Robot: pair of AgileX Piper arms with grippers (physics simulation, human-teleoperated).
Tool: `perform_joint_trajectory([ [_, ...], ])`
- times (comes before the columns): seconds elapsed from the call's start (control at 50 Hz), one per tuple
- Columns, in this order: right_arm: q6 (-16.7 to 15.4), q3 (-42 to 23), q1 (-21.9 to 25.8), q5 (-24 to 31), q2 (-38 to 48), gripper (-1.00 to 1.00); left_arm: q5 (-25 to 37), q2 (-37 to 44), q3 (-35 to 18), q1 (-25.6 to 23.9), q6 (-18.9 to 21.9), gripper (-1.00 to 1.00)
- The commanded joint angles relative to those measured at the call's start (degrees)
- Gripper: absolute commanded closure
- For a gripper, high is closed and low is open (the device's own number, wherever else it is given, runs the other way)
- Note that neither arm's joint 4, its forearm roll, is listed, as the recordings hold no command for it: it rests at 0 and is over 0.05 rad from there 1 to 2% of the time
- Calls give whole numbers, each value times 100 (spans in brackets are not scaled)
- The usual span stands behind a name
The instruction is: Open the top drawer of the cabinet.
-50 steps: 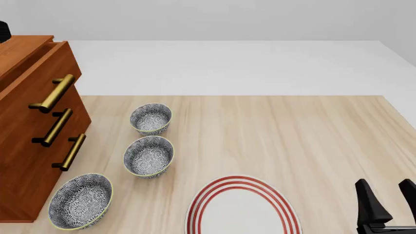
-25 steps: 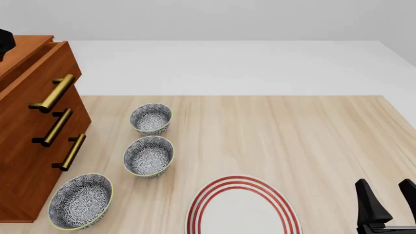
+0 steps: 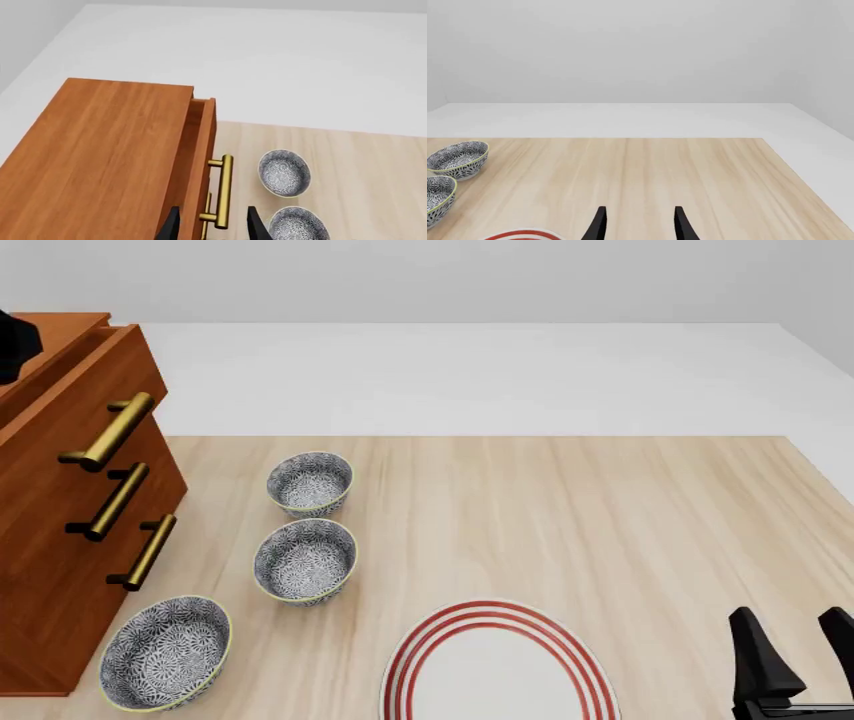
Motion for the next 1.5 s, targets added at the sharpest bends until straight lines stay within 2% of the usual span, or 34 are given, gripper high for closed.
perform_joint_trajectory([
  [0.02, -1, 0, 0, 0, 0, -100, -45, 51, 65, 37, 18, -100],
  [0.36, -1, 0, 0, 0, 0, -100, -267, 253, 231, 38, 54, -100],
  [0.8, -1, 0, 0, 0, 0, -100, -228, 518, -14, 149, 73, -100],
  [1.5, 1, 0, -1, 0, 0, -100, -418, 646, 253, 162, 20, -100],
])
